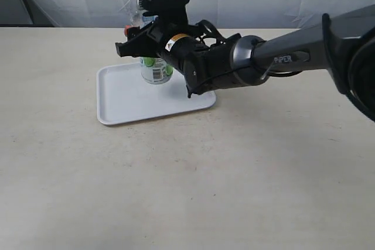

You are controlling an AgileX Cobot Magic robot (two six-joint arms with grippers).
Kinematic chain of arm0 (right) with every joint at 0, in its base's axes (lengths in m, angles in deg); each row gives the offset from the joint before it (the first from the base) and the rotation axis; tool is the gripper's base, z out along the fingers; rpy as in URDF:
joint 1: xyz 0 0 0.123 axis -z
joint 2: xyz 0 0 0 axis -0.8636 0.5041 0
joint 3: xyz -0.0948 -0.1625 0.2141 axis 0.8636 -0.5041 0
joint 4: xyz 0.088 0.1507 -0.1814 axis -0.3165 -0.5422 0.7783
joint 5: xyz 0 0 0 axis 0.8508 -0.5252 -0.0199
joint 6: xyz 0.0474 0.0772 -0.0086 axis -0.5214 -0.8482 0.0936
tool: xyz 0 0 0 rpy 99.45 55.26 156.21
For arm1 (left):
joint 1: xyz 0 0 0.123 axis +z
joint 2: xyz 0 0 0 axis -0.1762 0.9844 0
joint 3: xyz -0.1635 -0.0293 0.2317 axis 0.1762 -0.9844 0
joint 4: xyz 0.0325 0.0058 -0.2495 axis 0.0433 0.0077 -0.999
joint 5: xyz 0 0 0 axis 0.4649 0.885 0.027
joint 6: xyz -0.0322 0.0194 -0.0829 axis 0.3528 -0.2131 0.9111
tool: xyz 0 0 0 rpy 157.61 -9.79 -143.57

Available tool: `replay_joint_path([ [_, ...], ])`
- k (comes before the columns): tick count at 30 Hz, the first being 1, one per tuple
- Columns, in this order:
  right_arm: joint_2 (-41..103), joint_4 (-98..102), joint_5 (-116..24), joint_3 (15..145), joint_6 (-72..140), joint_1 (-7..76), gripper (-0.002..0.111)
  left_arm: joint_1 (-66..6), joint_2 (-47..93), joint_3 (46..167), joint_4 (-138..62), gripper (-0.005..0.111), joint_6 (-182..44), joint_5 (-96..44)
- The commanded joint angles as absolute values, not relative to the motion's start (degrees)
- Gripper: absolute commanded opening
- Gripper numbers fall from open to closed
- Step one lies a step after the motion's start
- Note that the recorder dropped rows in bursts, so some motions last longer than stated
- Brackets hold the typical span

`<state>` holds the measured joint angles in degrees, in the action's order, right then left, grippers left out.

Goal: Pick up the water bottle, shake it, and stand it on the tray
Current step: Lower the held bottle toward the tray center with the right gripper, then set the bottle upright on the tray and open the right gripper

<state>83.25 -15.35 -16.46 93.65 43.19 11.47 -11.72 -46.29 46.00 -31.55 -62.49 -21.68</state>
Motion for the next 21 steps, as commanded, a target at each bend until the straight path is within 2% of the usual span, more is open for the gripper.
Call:
replay_joint_path([
  [1,82.49,-17.13,-17.08,93.8,47.38,11.75,0.052,-12.05,-46.58,45.9,-31.35,0.0,-62.26,-21.99],
  [11,88.05,-20.07,-9.29,93.8,47.69,11.75,0.052,-12.05,-46.58,45.9,-31.35,0.0,-62.26,-21.99],
  [21,88.44,-20.91,-8.91,93.8,47.58,11.75,0.052,-12.05,-46.58,45.9,-31.35,0.0,-62.26,-21.99],
])
